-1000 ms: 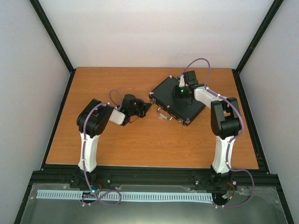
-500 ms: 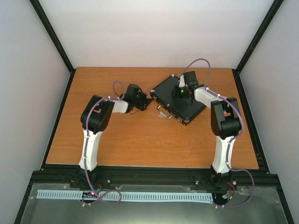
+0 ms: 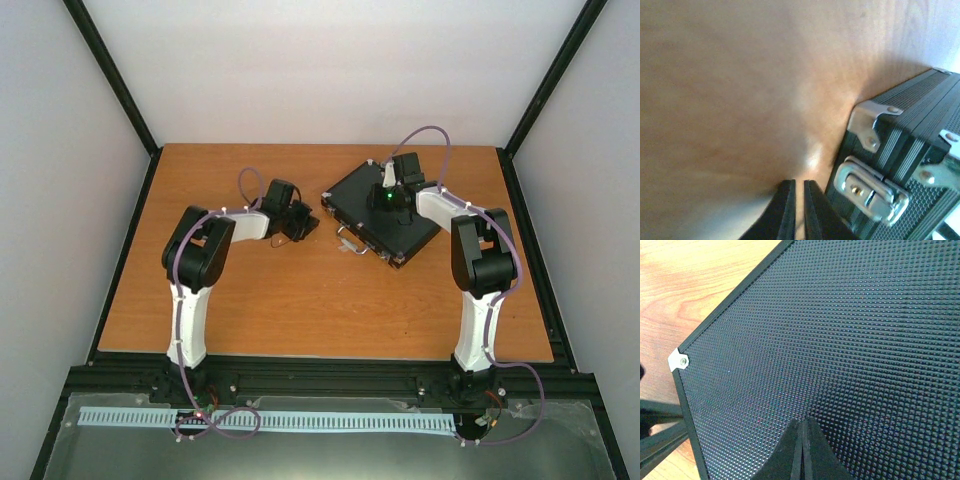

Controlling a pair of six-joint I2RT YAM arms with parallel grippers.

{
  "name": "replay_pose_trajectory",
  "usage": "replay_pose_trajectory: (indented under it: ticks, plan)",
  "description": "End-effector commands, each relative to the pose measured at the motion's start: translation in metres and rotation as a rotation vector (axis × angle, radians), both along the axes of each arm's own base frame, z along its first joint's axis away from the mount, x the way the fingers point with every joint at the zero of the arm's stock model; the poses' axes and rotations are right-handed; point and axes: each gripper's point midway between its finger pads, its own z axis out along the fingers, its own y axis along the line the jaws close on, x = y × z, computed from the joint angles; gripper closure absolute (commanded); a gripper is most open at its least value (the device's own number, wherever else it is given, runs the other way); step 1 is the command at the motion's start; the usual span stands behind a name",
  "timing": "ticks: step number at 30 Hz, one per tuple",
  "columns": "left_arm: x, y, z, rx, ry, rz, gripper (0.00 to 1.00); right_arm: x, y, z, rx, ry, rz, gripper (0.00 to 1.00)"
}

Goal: Pack up texas hold em set

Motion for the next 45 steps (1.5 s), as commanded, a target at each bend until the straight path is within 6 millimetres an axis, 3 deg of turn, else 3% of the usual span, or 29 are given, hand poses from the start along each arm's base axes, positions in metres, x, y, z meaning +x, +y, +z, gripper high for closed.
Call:
replay_pose_trajectory:
  ticks: [1,5,9,14,17,21,22,26,31,35,45]
  plan:
    - [-0.075,0.06,-0.06,0.227,0.258,-0.003,0.83,-0.09,-0.009,-0.089,-0.11,0.407,0.034,0.97]
    - [-0.08,0.065,-0.021,0.301,0.113,-0.114,0.66,-0.086,-0.011,-0.079,-0.117,0.376,0.032,0.97]
    - [-0.086,0.041,0.034,0.358,-0.106,-0.324,0.55,-0.075,-0.01,-0.06,-0.121,0.332,0.027,0.97]
    - [-0.118,-0.026,0.107,0.357,-0.375,-0.6,0.51,-0.062,-0.013,-0.042,-0.144,0.292,0.021,0.97]
    - [-0.145,-0.067,0.131,0.366,-0.488,-0.718,0.66,-0.057,-0.018,-0.035,-0.137,0.279,0.004,0.97]
    - [-0.156,-0.088,0.128,0.366,-0.514,-0.723,0.97,-0.053,-0.023,-0.029,-0.134,0.27,-0.008,0.97]
    - [-0.154,-0.092,0.128,0.362,-0.517,-0.711,0.99,-0.053,-0.024,-0.028,-0.135,0.266,-0.01,0.97]
    - [-0.153,-0.119,0.133,0.347,-0.558,-0.7,0.99,-0.054,-0.03,-0.029,-0.142,0.271,-0.017,0.97]
    - [-0.141,-0.148,0.12,0.258,-0.545,-0.654,0.99,-0.057,-0.034,-0.032,-0.146,0.275,-0.011,0.97]
    - [-0.143,-0.17,0.119,0.214,-0.555,-0.673,0.99,-0.055,-0.053,-0.035,-0.144,0.282,-0.041,0.97]
    - [-0.142,-0.189,0.1,0.181,-0.513,-0.682,0.99,-0.054,-0.07,-0.042,-0.095,0.302,-0.077,0.97]
